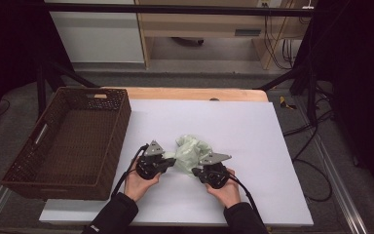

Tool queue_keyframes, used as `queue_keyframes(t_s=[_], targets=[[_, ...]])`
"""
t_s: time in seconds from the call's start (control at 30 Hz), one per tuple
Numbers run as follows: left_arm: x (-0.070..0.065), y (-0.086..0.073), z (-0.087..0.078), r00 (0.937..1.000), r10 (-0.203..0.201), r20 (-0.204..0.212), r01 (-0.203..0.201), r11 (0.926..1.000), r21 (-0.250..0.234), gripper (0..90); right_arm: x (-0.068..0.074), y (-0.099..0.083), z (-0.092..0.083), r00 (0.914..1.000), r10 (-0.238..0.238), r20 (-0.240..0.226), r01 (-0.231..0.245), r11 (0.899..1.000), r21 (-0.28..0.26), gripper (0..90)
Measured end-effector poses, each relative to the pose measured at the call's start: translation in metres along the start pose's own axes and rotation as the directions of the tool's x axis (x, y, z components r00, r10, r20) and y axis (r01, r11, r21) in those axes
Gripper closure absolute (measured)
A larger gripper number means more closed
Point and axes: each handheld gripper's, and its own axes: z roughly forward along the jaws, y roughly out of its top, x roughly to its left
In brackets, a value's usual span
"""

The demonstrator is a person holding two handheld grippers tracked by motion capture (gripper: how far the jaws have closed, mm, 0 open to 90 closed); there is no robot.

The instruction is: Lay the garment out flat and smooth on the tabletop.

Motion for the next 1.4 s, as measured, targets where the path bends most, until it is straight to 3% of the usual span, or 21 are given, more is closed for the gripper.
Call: queue_keyframes(t_s=[0.27, 0.43, 0.67, 0.77, 0.83, 0.97, 1.03, 1.1, 1.2, 1.23, 1.27, 1.33, 1.4], targets=[[0.001, 0.006, -0.017, 0.9998, -0.018, 0.012, 0.018, 0.9998, -0.007, 89.1, 0.012, 0.012, -0.030, 0.9959, -0.043, -0.080, 0.038, 0.997, -0.060, 90.0], [-0.004, 0.005, -0.027, 0.9995, -0.021, 0.025, 0.020, 0.9991, 0.038, 89.0, 0.026, 0.013, -0.040, 0.9877, -0.066, -0.142, 0.057, 0.996, -0.065, 90.0], [-0.014, -0.008, -0.044, 0.9996, -0.017, 0.024, 0.014, 0.9942, 0.107, 89.0, 0.048, 0.009, -0.037, 0.9695, -0.078, -0.233, 0.071, 0.997, -0.036, 90.0], [-0.019, -0.016, -0.049, 1.0000, 0.004, 0.009, -0.005, 0.9916, 0.130, 89.0, 0.052, 0.006, -0.033, 0.9662, -0.080, -0.245, 0.080, 0.997, -0.013, 90.0], [-0.018, -0.023, -0.048, 0.9999, -0.007, 0.016, 0.005, 0.9923, 0.123, 89.0, 0.052, 0.003, -0.028, 0.9675, -0.074, -0.242, 0.078, 0.997, 0.007, 89.4], [-0.013, -0.034, -0.040, 0.9998, -0.019, 0.007, 0.018, 0.9879, 0.154, 89.0, 0.046, 0.000, -0.023, 0.9743, -0.047, -0.220, 0.054, 0.998, 0.027, 71.5], [-0.010, -0.037, -0.037, 0.9993, -0.034, 0.014, 0.031, 0.9856, 0.166, 88.9, 0.039, 0.001, -0.026, 0.9825, -0.052, -0.179, 0.055, 0.998, 0.013, 62.7], [-0.009, -0.037, -0.037, 0.9992, -0.039, 0.011, 0.036, 0.9862, 0.162, 88.8, 0.028, 0.003, -0.031, 0.9911, -0.028, -0.130, 0.025, 0.999, -0.020, 55.7], [-0.008, -0.038, -0.037, 0.9995, -0.029, 0.008, 0.028, 0.9877, 0.154, 88.8, 0.005, 0.002, -0.040, 0.9997, 0.023, -0.002, -0.023, 0.997, -0.070, 46.6], [-0.009, -0.038, -0.036, 0.9996, -0.027, 0.008, 0.026, 0.9883, 0.150, 88.8, 0.000, 0.001, -0.041, 0.9989, 0.032, 0.035, -0.029, 0.996, -0.079, 44.6], [-0.009, -0.038, -0.036, 0.9996, -0.027, 0.009, 0.025, 0.9884, 0.150, 88.8, -0.008, -0.001, -0.042, 0.9946, 0.054, 0.089, -0.046, 0.995, -0.084, 44.0], [-0.009, -0.039, -0.035, 0.9997, -0.024, 0.010, 0.022, 0.9889, 0.147, 88.8, -0.019, -0.004, -0.041, 0.9850, 0.077, 0.155, -0.065, 0.995, -0.081, 43.7], [-0.009, -0.038, -0.034, 0.9997, -0.019, 0.012, 0.018, 0.9895, 0.143, 88.8, -0.025, -0.007, -0.037, 0.9802, 0.089, 0.177, -0.077, 0.994, -0.073, 44.8]])
